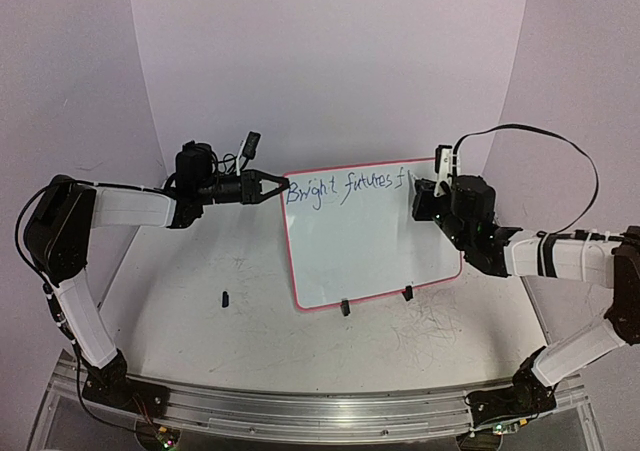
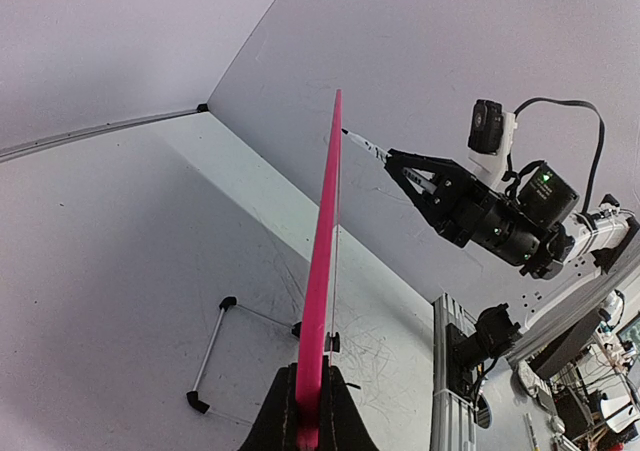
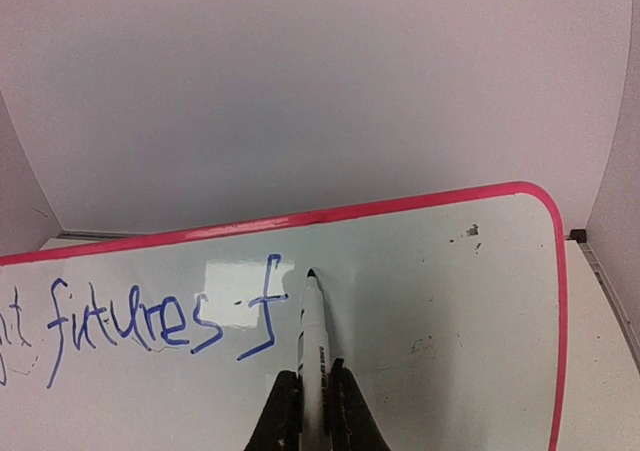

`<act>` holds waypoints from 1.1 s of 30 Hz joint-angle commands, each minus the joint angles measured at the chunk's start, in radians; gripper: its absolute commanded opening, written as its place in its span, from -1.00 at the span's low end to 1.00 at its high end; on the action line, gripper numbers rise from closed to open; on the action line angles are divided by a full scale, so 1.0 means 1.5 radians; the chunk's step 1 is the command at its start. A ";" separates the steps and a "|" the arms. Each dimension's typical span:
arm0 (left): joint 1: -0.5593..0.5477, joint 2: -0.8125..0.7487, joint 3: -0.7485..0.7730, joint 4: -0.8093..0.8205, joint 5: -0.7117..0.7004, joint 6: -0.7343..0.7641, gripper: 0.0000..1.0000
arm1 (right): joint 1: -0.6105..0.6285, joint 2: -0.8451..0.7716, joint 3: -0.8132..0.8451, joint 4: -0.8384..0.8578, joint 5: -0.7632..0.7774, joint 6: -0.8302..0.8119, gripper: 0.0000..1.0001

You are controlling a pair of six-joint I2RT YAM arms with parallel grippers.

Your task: Write a sentence on the whiteboard

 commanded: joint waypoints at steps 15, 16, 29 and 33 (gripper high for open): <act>-0.032 0.003 0.014 -0.056 0.030 0.038 -1.00 | -0.001 0.003 -0.016 -0.003 -0.034 0.021 -1.00; -0.032 0.003 0.014 -0.056 0.030 0.038 -1.00 | -0.001 0.002 -0.018 -0.004 -0.036 0.022 -1.00; -0.033 0.004 0.014 -0.056 0.030 0.037 -1.00 | -0.001 -0.017 -0.032 -0.018 0.001 0.027 -1.00; -0.033 0.003 0.015 -0.056 0.030 0.037 -1.00 | -0.001 -0.005 -0.019 -0.006 0.007 0.024 -1.00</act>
